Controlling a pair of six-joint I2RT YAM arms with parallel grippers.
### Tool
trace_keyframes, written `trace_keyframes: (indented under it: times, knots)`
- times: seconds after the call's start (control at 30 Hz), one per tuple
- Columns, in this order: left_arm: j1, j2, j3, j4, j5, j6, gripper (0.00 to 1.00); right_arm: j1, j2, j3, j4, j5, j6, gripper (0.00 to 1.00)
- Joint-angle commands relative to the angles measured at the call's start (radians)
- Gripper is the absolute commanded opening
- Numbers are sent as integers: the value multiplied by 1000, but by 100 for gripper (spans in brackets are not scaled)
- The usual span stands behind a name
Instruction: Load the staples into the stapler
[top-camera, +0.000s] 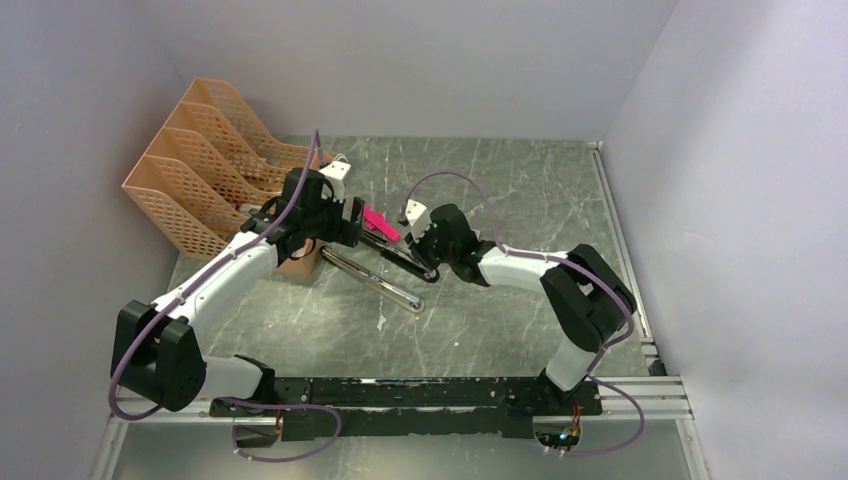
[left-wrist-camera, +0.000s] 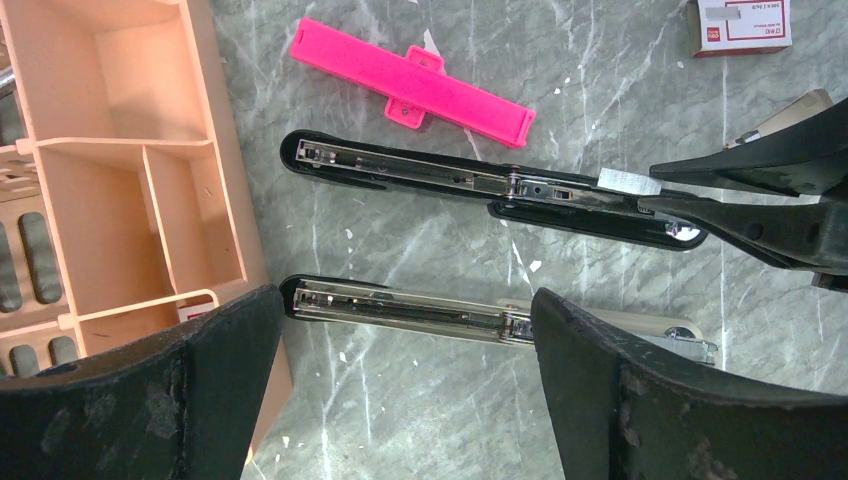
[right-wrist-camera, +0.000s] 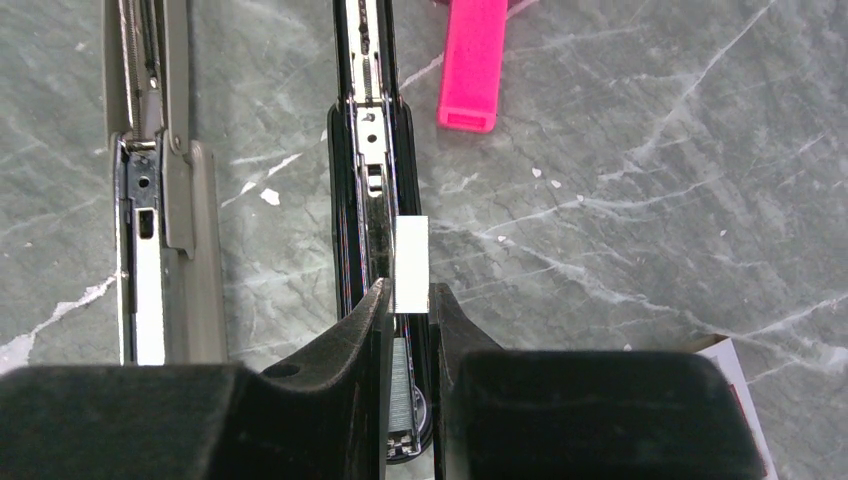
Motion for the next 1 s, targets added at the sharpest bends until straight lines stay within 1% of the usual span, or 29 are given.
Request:
trace_keyframes:
  times: [0.0,0.13,0.43,0.67,0.83,0.97]
  knots:
    - [-5,-17,-2,31,1,10,97,0,-50,-20,68,-11,12,0]
    - [-5,-18,-2,31,1,11,97,1,-67,-35,86,-28,13,0]
    - [-7,-23,-3,31,1,12,97,3,-47,-18,43,-94,4,0]
    - [-9,-22,-3,29,-5,13,97,18,-37,-17,32,-21,42,0]
    - [-9,-20,-3,29,-5,13,97,49,-54,-56,86,32,78,0]
    - [-10,-20,-3,29,-4,13,97,65,-48,-61,96,66,79,0]
